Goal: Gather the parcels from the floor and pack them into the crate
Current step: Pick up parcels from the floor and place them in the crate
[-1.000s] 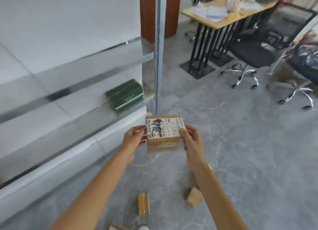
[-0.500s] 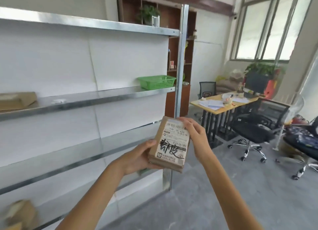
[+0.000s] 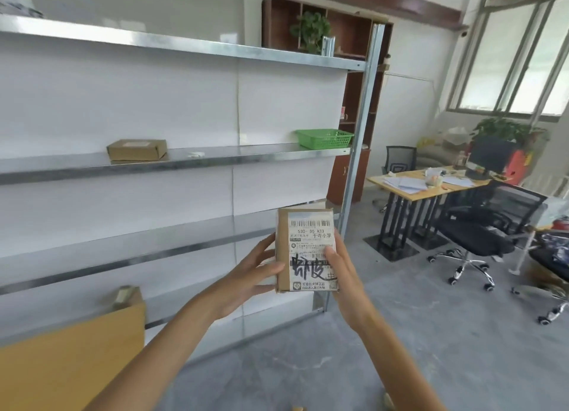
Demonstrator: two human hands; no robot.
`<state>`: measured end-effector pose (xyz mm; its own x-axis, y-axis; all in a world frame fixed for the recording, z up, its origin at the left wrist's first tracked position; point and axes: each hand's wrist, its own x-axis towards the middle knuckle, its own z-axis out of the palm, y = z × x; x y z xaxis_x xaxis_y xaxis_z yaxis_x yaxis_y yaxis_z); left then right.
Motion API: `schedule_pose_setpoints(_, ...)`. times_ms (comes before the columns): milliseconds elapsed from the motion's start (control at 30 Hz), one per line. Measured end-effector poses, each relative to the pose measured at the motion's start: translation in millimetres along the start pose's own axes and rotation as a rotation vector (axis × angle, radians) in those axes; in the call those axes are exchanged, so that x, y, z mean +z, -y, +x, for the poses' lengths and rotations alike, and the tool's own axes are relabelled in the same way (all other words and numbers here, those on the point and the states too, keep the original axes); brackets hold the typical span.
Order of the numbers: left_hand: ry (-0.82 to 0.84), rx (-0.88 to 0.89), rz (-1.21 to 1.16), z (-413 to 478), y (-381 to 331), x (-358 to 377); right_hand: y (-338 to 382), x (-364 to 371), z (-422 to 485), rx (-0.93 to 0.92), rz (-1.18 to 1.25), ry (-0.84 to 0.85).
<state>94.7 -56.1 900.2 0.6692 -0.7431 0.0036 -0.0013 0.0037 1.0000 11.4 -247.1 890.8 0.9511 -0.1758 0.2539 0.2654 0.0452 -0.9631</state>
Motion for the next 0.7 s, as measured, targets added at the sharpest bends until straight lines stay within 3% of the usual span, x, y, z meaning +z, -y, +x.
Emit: schedule_pose_setpoints(700,-0.289,-0.179,0.113,-268.1,-1.4,105.6,28.1,70.8,-203.7,0.128,0.029,0.231)
